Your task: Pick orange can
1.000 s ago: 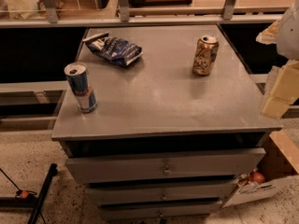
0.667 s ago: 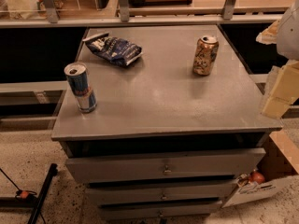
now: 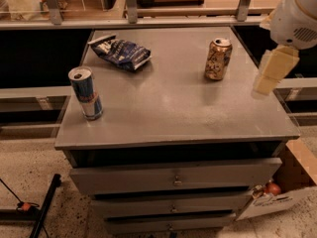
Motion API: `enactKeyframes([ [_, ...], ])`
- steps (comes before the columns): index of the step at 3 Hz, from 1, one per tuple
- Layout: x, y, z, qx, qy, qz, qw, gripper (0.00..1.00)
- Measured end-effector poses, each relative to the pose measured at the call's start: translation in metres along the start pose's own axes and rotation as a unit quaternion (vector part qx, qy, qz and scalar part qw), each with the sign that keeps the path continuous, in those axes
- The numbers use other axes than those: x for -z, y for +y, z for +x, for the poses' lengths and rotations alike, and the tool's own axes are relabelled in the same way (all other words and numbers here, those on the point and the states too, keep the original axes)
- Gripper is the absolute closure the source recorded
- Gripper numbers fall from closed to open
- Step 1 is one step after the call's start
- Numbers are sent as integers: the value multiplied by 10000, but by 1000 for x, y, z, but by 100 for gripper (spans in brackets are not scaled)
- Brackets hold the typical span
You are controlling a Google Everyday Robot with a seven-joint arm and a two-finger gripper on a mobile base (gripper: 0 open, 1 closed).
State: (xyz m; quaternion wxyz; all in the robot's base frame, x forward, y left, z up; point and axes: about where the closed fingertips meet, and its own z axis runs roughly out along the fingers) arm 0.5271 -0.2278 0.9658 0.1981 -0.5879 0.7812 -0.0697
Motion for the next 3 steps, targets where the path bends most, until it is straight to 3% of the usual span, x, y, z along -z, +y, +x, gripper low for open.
enactKeyframes([
  [1,-25,-52,-4,-187,-220,278,9992,0],
  [2,-52,-86,1,-547,-501,392,9965,0],
  [3,-77,-109,8,-1064,-1016,417,9882,0],
])
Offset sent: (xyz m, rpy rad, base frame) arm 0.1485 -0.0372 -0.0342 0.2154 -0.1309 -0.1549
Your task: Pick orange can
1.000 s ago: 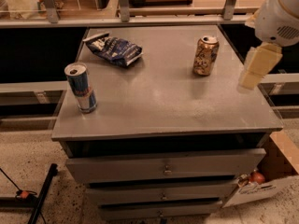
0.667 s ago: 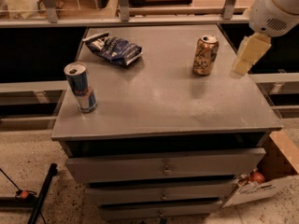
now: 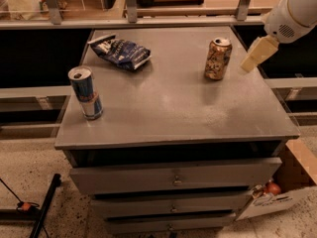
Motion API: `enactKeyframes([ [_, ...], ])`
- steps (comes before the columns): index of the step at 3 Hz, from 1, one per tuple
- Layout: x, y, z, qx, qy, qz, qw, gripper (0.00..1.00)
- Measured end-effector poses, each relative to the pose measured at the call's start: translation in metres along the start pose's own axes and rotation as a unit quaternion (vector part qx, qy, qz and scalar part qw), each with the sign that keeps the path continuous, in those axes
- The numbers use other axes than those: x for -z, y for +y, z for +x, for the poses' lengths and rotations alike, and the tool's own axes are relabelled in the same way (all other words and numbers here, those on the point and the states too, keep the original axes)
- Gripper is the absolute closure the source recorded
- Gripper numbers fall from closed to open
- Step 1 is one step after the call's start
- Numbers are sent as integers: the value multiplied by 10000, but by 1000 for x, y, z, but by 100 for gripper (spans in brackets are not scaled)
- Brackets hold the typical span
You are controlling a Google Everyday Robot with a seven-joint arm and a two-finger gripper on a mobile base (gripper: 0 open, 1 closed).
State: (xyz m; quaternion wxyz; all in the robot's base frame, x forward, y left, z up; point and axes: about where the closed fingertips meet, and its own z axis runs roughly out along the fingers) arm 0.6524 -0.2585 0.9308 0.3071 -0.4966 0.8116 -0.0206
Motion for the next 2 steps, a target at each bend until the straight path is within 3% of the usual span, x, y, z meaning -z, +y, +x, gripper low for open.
enactKeyframes([
  [1,-22,-10,1,-507,-584,-91,9970,0],
  [2,-40,-11,-11,-748,-1100,-275,9907,0],
])
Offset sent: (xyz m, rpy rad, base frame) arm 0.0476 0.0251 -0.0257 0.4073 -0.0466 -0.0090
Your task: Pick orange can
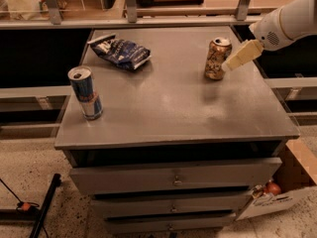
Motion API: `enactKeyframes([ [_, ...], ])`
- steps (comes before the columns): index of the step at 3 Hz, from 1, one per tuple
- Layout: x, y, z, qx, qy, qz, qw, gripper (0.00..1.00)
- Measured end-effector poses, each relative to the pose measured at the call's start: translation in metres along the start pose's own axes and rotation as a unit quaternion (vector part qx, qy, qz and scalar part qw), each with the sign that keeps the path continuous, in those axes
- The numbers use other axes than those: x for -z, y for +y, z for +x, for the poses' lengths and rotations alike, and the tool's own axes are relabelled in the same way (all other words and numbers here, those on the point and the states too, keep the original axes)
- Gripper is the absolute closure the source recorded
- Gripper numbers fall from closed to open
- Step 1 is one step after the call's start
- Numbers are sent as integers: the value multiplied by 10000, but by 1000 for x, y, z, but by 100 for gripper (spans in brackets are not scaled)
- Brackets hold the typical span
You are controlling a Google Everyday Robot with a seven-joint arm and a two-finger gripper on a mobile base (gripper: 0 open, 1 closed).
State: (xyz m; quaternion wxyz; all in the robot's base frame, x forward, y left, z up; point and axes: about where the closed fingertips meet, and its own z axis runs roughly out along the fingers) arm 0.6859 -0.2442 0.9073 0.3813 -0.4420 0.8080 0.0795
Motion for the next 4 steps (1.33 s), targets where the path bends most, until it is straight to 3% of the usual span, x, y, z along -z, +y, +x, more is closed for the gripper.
enactKeyframes([
  [1,-18,4,-8,-108,-275,-187,9994,0],
  [2,-34,10,-16,-161,-490,-399,9979,18],
  [4,-43,19,-28,-134,-714,-715,9948,65],
])
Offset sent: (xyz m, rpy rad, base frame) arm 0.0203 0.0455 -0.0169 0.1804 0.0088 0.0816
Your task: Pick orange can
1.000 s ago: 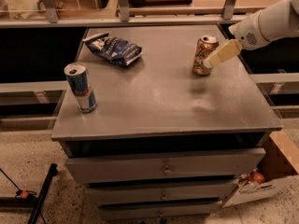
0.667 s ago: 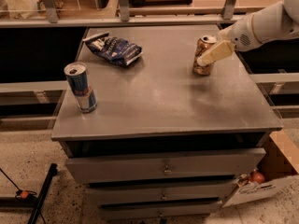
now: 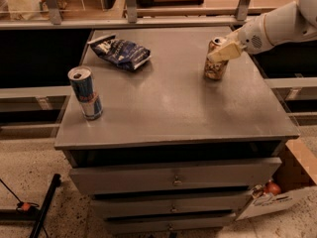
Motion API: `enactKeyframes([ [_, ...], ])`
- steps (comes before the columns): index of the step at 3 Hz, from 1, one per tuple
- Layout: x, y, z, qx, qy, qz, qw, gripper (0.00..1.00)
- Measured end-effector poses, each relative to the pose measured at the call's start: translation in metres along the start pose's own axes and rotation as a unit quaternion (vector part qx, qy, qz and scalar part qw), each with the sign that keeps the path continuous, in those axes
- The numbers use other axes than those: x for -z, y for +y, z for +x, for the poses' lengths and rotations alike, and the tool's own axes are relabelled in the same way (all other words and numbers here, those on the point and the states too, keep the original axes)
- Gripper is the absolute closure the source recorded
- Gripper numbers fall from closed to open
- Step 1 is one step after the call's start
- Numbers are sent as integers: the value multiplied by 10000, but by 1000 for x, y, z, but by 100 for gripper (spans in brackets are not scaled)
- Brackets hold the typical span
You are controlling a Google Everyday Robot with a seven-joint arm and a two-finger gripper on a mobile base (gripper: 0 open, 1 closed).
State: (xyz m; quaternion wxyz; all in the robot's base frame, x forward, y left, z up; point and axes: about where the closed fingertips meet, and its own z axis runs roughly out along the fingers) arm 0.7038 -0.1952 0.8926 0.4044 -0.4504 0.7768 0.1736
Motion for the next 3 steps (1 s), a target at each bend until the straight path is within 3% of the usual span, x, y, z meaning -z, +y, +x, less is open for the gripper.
enactKeyframes([
  [1,9,3,-11,45,-113,-135,9998,87],
  [2,29,10,-31,104,-290,-228,9993,100],
  [3,30,10,-33,111,-302,-240,9992,100],
])
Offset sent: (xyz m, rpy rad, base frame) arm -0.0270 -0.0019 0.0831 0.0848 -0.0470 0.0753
